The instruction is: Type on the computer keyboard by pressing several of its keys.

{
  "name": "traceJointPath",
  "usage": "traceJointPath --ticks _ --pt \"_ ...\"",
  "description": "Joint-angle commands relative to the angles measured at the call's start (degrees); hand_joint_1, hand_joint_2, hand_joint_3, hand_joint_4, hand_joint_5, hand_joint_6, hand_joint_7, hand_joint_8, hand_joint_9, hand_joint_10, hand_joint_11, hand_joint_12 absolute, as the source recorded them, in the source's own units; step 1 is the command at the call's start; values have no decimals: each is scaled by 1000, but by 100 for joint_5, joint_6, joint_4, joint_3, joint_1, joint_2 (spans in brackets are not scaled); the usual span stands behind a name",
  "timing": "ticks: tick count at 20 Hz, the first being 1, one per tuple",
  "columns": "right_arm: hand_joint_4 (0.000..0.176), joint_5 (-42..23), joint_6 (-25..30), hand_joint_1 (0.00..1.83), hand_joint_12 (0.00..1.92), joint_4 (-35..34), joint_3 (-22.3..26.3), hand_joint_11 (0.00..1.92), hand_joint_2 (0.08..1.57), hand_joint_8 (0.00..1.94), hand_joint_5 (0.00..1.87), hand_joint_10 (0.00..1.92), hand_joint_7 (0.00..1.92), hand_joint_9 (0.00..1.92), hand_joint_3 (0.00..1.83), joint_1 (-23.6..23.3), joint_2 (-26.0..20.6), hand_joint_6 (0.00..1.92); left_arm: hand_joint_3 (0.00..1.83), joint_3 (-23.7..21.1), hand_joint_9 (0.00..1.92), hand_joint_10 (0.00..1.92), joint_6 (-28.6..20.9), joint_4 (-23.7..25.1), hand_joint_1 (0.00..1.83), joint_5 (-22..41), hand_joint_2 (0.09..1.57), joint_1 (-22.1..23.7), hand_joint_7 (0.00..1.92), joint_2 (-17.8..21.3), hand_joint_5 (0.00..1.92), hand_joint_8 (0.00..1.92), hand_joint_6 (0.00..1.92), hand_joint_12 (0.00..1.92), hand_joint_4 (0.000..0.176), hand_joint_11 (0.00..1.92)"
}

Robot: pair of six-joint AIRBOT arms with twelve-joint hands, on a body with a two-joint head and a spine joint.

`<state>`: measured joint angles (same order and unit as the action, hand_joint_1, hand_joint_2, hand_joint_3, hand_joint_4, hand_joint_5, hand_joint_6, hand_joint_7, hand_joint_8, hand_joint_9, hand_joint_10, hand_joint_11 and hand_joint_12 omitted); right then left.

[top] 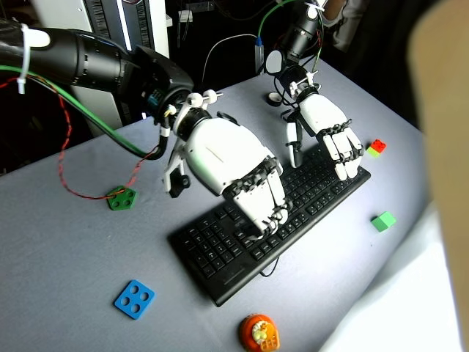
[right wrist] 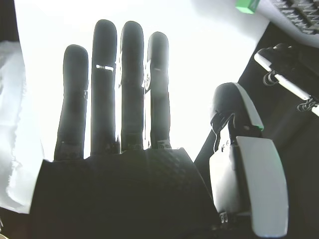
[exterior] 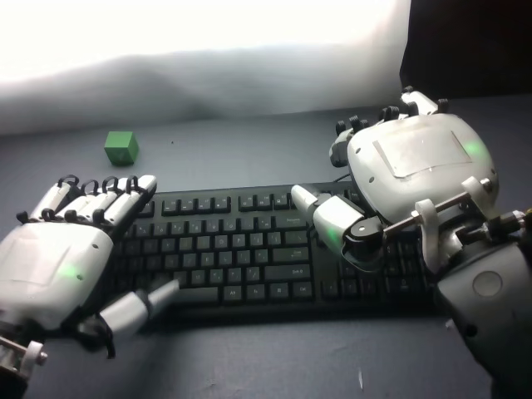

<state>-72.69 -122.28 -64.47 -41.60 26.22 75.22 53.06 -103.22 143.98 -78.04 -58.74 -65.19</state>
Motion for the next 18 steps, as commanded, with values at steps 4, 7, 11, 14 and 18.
traceJointPath --ticks 4,7,11,14,18 --pt "0 -120 -18 226 1601 571 135 210 1236 6 767 781 862 621 0 -70 -137 201 15 -228 346 55 10 272 6 -531 1346 131 327 477 258 3 10 1102 36 0" --pt "0 -49 -35 227 1601 571 177 196 1235 6 756 782 861 610 0 -78 -224 203 6 -401 361 54 9 272 0 -414 1343 149 340 788 258 5 6 1115 42 0" --pt "0 77 -118 218 1586 572 302 222 1241 9 762 779 873 622 1 -90 -337 216 4 -578 375 55 5 271 0 -249 1344 222 384 1132 330 17 29 1166 32 0" --pt "0 58 -123 196 1716 572 367 436 1256 566 870 1193 1008 767 1 -117 -423 711 0 -624 439 896 -8 271 98 -141 1380 313 765 1276 699 373 276 1541 0 0" --pt "0 101 -141 147 1909 574 532 687 1273 1287 864 1605 988 855 4 -85 -597 1192 3 -705 650 1765 -12 271 251 -110 1392 354 777 1424 749 1497 1099 1917 0 538"
